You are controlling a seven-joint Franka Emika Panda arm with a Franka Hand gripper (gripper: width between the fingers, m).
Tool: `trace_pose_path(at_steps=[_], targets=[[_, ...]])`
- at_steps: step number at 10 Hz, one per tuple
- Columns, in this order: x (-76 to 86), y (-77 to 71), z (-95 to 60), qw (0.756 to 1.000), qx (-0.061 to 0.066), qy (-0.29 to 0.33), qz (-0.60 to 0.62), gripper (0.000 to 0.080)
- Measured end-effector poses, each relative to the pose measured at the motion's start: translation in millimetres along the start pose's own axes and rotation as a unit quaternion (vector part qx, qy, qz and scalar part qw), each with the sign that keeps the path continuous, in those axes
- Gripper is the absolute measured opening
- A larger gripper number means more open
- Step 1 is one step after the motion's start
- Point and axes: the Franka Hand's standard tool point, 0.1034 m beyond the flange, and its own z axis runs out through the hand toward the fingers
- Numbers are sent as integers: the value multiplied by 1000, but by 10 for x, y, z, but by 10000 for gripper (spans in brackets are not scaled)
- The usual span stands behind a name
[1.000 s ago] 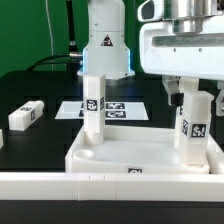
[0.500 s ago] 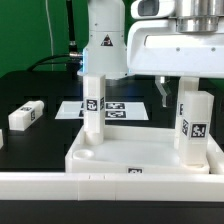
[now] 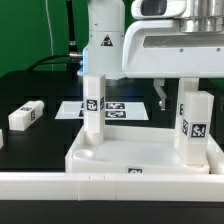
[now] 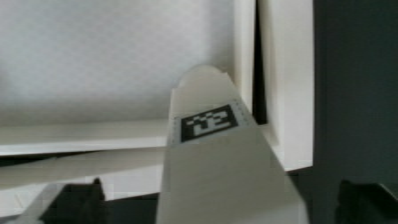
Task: Assemble desk
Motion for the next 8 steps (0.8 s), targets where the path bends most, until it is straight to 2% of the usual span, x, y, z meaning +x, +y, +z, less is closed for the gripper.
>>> trace_pose_path(at_steps=[1, 3, 4, 8], targets=[[0, 0, 0, 1000, 0, 0, -7, 649], [-1, 1, 1, 1000, 0, 0, -6, 384], [-1, 1, 1, 1000, 0, 0, -6, 287], [-3, 3, 2, 999, 2, -1, 39, 288]])
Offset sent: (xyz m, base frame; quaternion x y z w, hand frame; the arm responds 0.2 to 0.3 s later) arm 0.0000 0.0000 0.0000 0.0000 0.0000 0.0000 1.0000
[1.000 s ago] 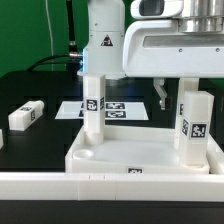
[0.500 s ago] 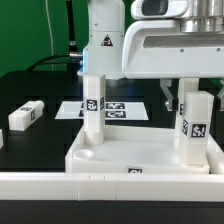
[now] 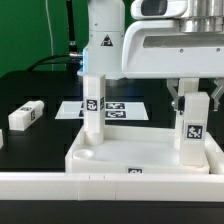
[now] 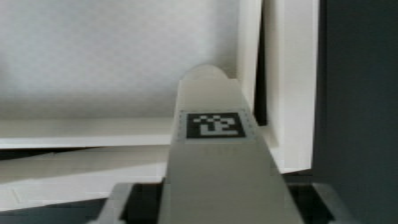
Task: Assemble desk
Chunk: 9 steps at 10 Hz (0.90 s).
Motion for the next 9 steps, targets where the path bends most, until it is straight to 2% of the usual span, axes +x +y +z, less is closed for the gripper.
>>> trace_pose_path(at_steps=[2, 4, 9], targets=[[1, 3, 1, 996, 1, 2, 84, 288], [-16, -22, 3, 983, 1, 4, 185, 288], [13, 60, 4, 930, 3, 9, 367, 290]])
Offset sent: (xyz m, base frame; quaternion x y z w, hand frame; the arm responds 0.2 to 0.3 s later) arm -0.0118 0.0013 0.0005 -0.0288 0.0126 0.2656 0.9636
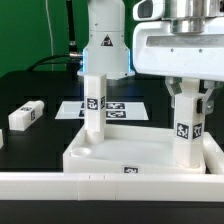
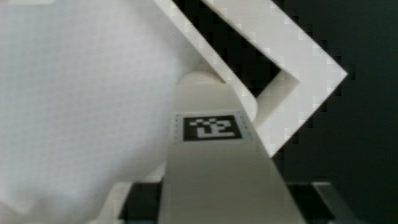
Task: Assemble desk
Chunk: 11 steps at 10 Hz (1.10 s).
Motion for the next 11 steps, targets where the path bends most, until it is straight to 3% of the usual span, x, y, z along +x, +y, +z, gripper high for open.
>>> trace_pose_path(at_steps=[5, 7, 8, 9, 10, 11], targets=[[45, 22, -3, 989, -1, 2, 150, 290], [49, 25, -3, 989, -1, 2, 149, 290], [48, 25, -2, 989, -1, 2, 147, 422], [45, 26, -2, 991, -2, 2, 132, 422], [41, 24, -2, 995, -3, 2, 96, 594], [41, 24, -2, 999, -3, 2, 50, 633]])
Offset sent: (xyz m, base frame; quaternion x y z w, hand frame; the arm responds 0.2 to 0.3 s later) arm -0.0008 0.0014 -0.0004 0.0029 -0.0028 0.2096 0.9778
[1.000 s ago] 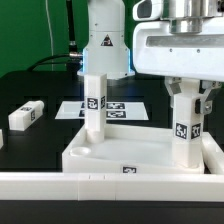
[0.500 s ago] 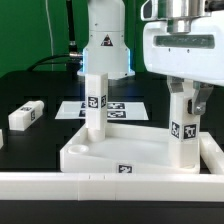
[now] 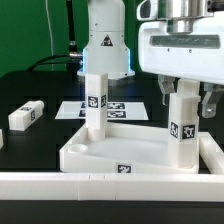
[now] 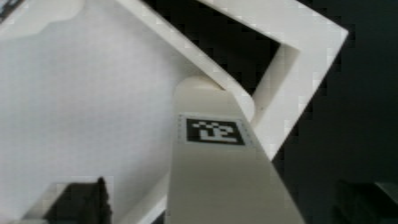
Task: Assemble desk
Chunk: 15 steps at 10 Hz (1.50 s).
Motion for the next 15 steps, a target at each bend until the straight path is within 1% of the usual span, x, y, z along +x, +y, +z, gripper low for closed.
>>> trace_pose_path(at_steps=[2, 4, 5, 7, 9, 13, 15], targets=[[0, 1, 0, 996, 0, 0, -94, 644], [-2, -1, 1, 979, -1, 1, -204, 649], [2, 1, 1, 967, -1, 1, -256, 649], [-3, -1, 1, 936, -2, 1, -352, 649], [-45, -23, 0, 895, -3, 2, -447, 649], [-8, -20, -13, 834, -5, 3, -552, 649], [45, -13, -28, 802, -6, 5, -597, 649]])
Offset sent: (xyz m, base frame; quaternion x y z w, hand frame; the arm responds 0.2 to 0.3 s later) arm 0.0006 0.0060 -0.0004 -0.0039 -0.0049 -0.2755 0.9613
